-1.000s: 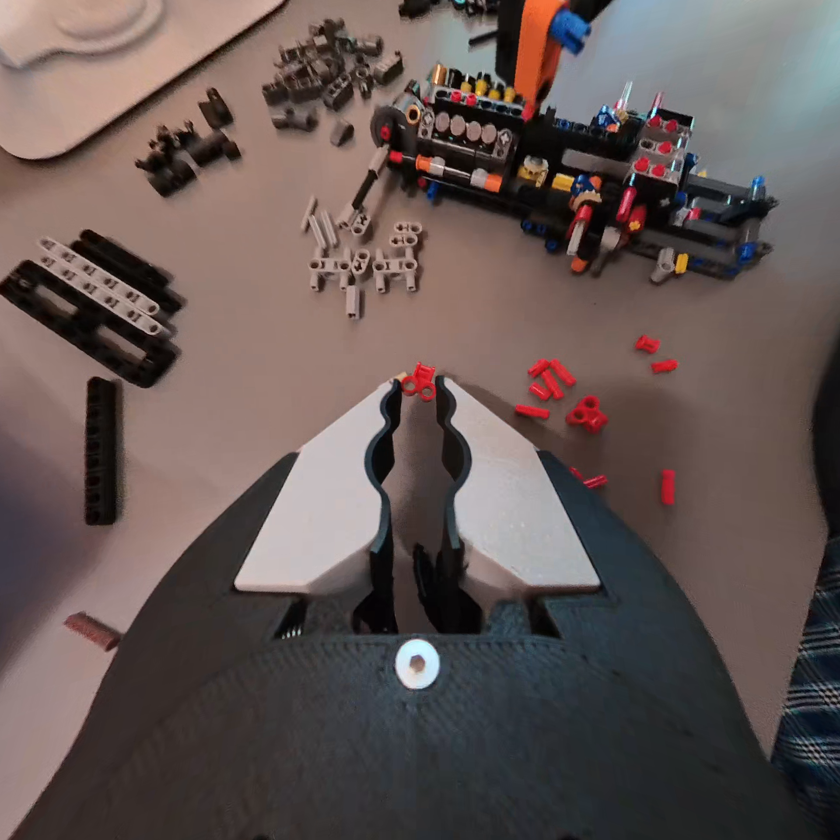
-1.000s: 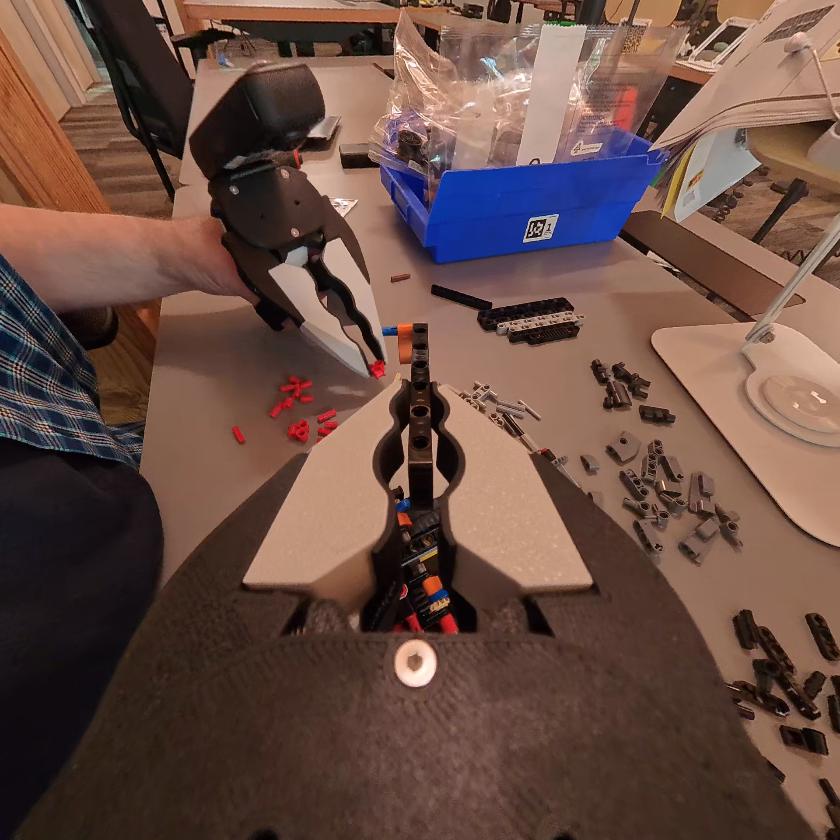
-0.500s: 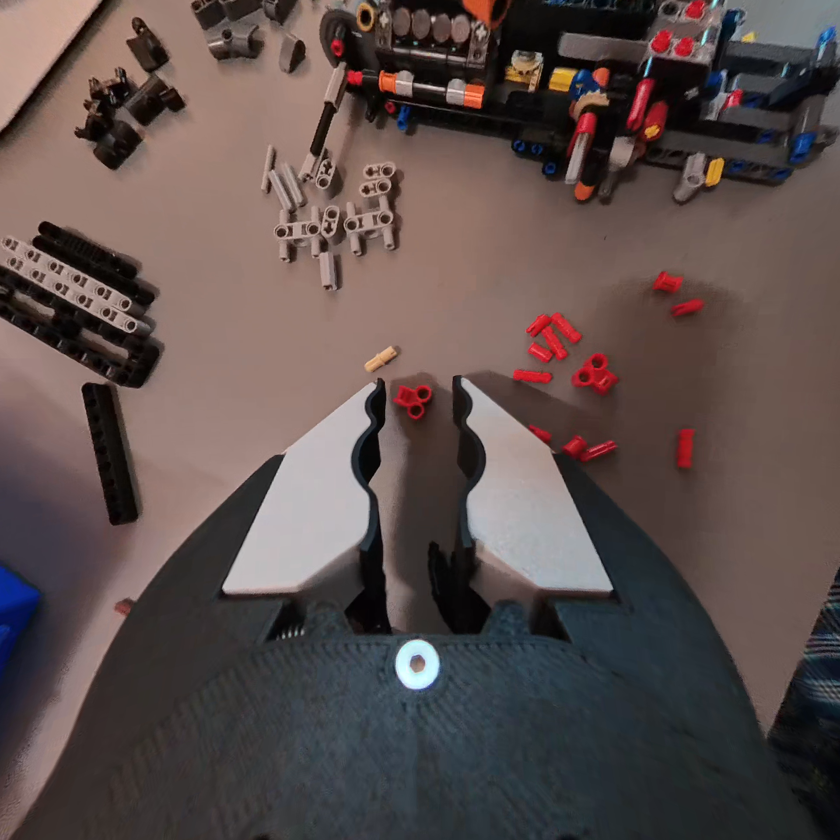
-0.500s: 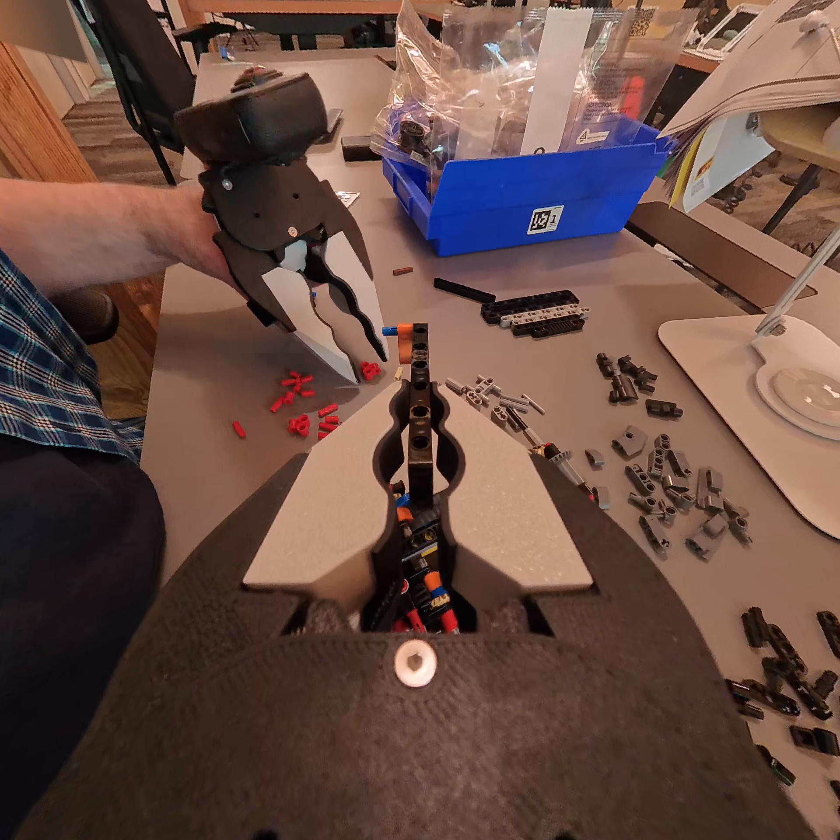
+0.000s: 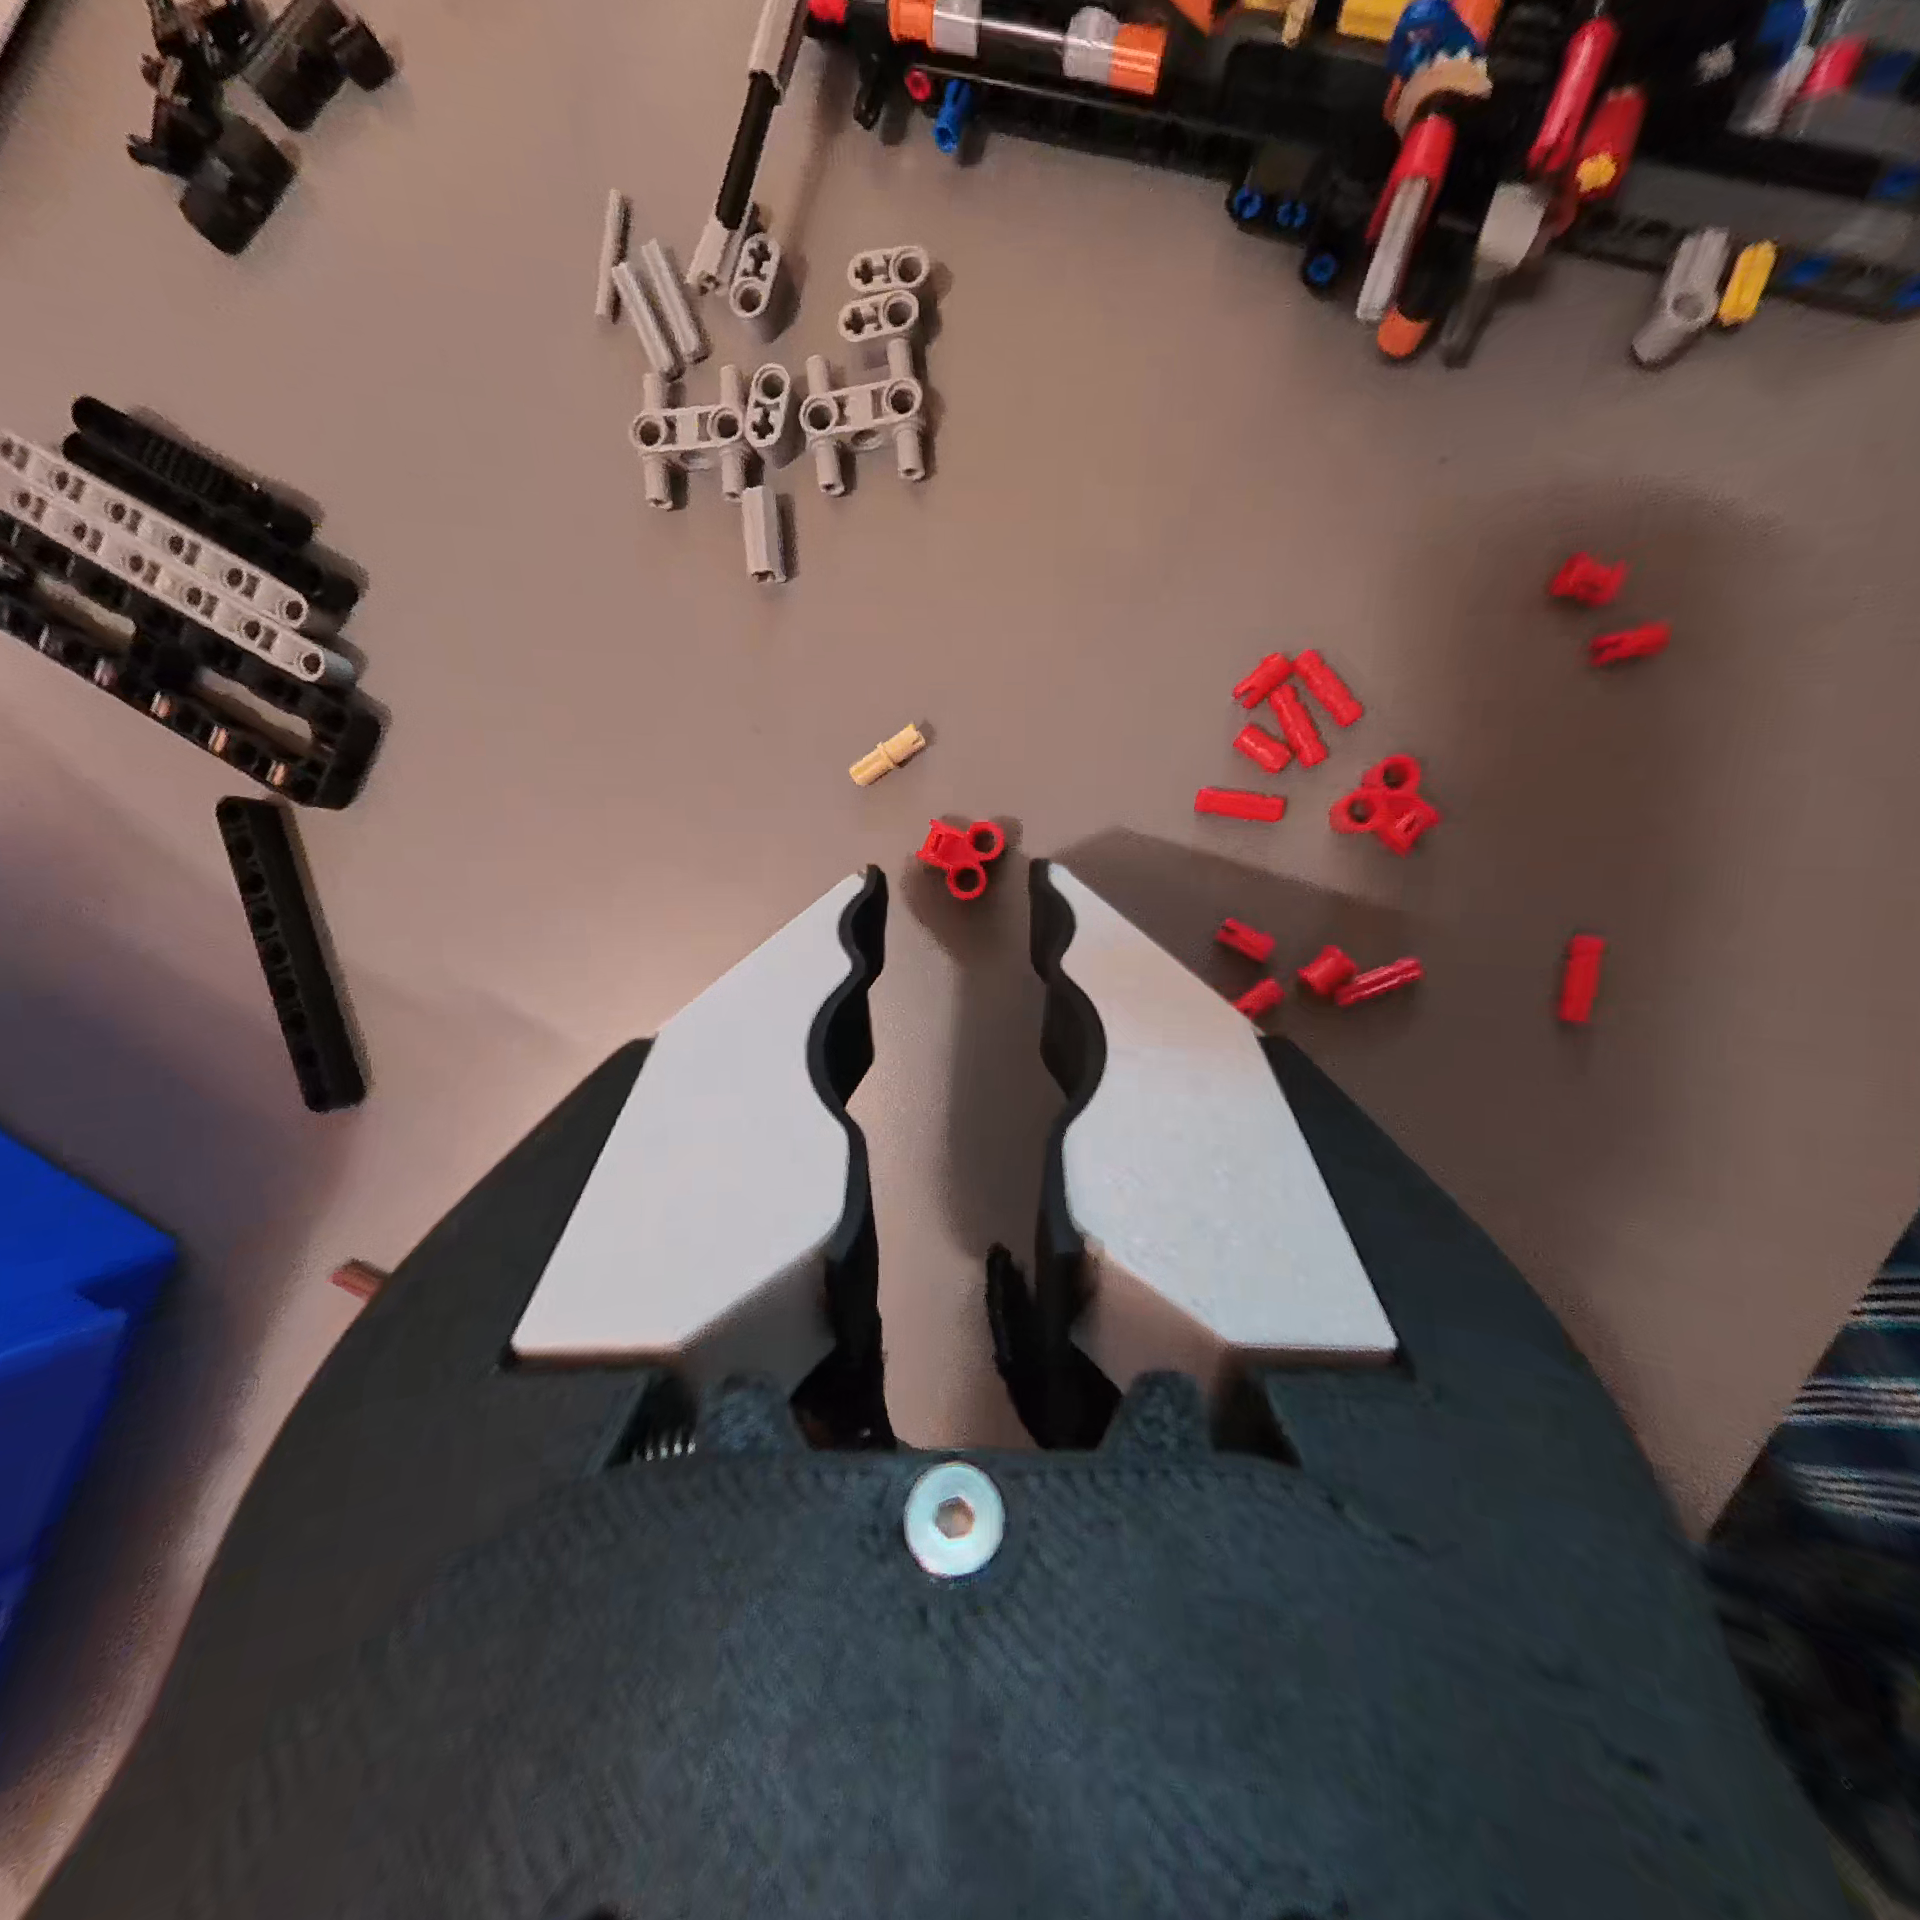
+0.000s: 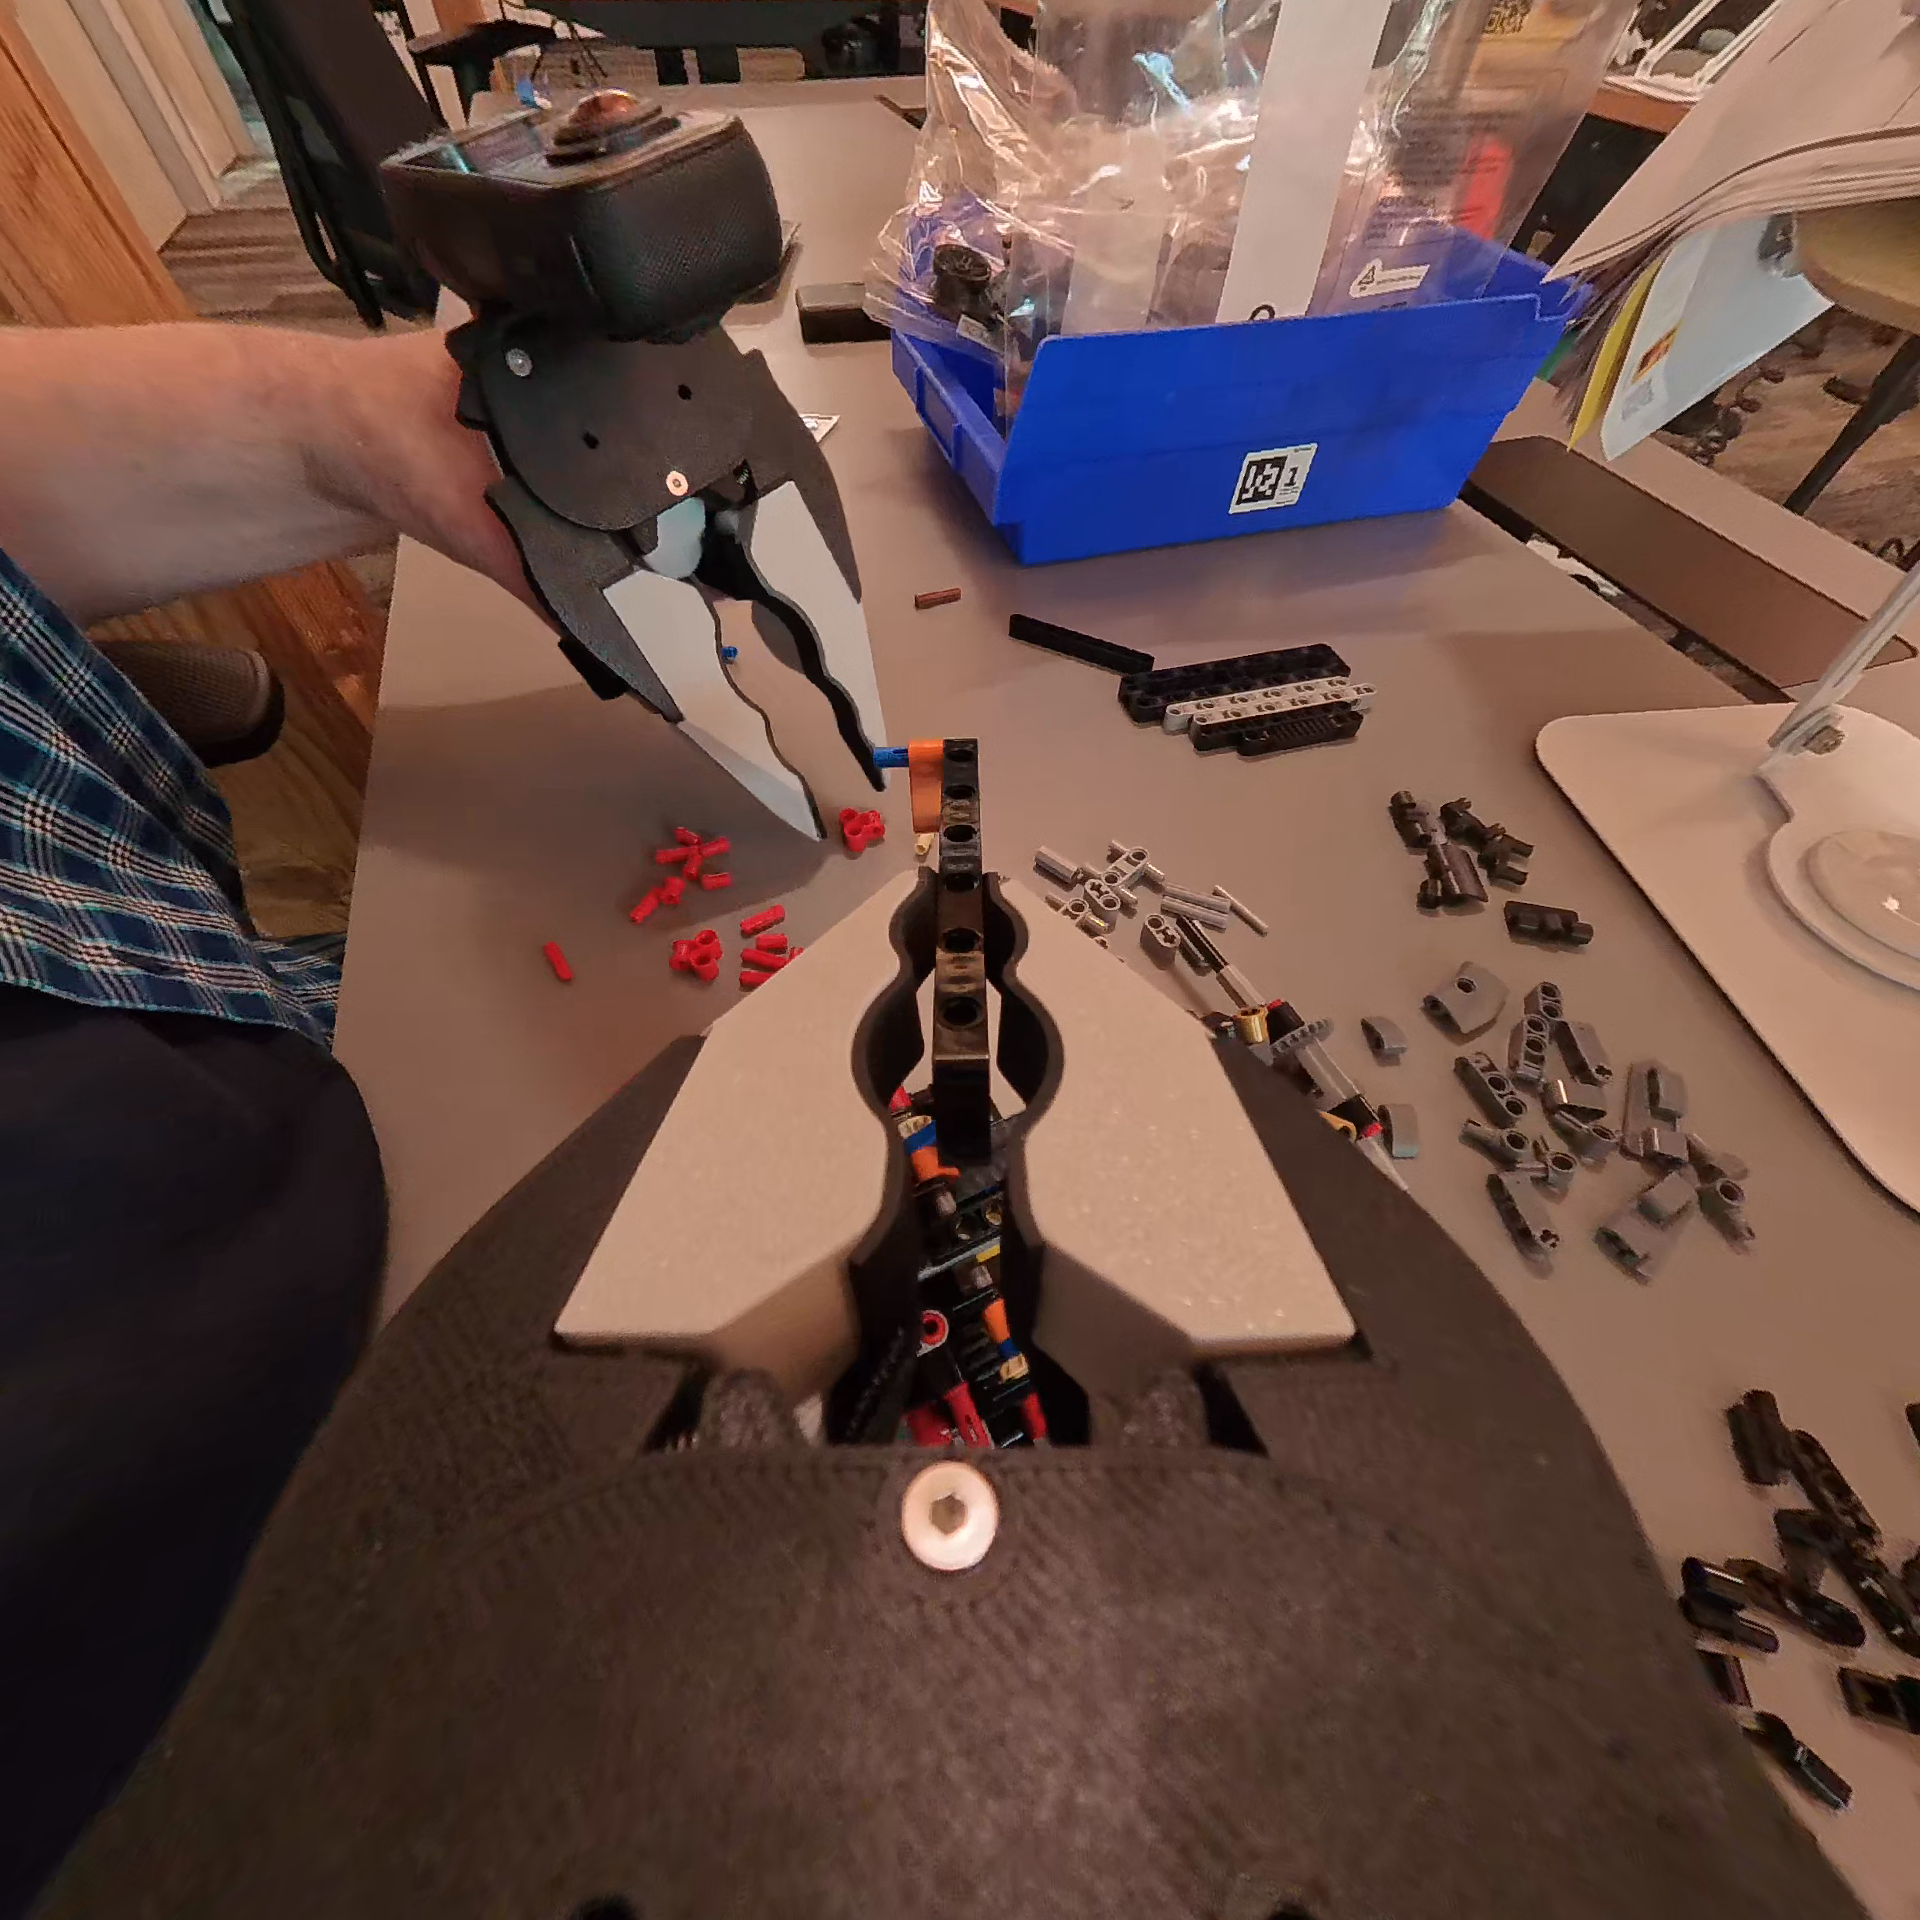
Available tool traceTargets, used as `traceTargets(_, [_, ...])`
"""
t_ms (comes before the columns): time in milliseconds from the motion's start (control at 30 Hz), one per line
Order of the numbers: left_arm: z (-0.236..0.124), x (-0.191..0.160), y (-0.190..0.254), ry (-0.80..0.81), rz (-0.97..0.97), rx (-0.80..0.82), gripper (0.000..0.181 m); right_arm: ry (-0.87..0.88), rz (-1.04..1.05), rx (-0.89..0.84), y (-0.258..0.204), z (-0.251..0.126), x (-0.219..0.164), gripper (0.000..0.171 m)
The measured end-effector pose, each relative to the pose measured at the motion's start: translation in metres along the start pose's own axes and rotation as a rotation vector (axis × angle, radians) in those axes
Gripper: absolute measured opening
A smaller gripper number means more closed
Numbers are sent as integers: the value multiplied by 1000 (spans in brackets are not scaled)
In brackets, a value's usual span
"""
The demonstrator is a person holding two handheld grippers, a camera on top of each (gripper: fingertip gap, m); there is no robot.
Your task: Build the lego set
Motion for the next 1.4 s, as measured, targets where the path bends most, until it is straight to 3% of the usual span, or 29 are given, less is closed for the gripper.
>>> traceTargets(33, [0, 1, 0, -3, 33, -5, 27, 0, -1, -1, 0, 0, 0, 5])
traceTargets(333, [10, 6, -6, -24, 119, -125, 15, -9, 6, -2, 1, 1, -2, 4])
traceTargets(467, [10, 4, -5, 25, 85, -82, 15, -14, 29, -1, 2, 4, -4, 4])
traceTargets(733, [-16, 25, 6, 397, -106, 8, 15, -32, 129, -9, 1, 17, -1, 5])
traceTargets(900, [-33, 20, 7, 493, -172, 57, 15, -48, 187, -8, -6, 32, 2, 5])
traceTargets(1100, [-59, 17, 2, 789, -360, 64, 14, -4, 239, -6, -17, 50, 15, 5])
traceTargets(1400, [-64, 7, 3, 833, -415, 99, 14, 10, 326, 13, -17, 60, 22, 5])
Point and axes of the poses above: each gripper's, where its closed fingertips meet, z out along the fingers, x out of its top, y = z × x across the jaws, the point moved 8 cm from there along -z, back along the fingers, and after that the axes turned 1 degree about y, right-handed, at the moved point
